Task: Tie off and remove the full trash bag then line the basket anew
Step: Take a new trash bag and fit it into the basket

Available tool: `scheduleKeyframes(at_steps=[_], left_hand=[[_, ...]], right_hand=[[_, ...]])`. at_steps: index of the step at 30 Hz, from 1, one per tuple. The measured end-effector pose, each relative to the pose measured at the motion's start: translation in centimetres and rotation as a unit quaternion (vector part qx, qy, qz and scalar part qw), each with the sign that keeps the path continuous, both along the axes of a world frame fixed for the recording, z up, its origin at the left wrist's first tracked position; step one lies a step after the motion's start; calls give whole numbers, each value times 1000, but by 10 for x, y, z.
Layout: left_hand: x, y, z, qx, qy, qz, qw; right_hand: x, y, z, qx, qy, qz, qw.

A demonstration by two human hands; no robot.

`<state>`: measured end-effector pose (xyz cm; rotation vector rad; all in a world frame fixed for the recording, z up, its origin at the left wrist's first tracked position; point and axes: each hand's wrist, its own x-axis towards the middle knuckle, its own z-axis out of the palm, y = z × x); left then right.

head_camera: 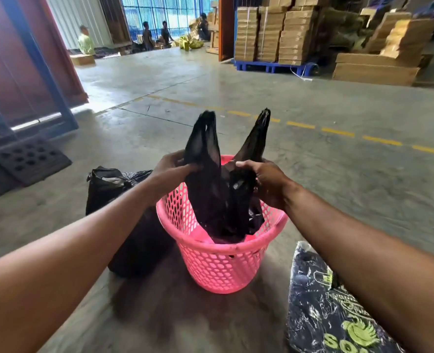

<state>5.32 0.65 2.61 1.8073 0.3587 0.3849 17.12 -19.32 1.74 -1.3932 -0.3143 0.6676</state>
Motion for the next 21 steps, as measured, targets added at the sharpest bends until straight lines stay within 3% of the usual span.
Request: scheduleKeyframes(at_steps=[3,6,9,12,17,21], left_hand=[[2,2,22,21,-80,53,995],[-4,18,33,52,-115,111,986],[-18,36,26,108,-74,109,985],[-33,48,14,148,-20,86,985],[-42,41,8,146,20,10,989],[-36,28,21,176,-18,19,984]], right_hand=[[6,1,10,24,-6,18,1000],[15,-11,16,3,-71,-9,997],[23,-32,5,-121,-196,5,973],[28,-53,-4,-203,-229,80,949],[27,-61,8,-217,-224,110,944],[23,-57,24,-210,-268,69,938]])
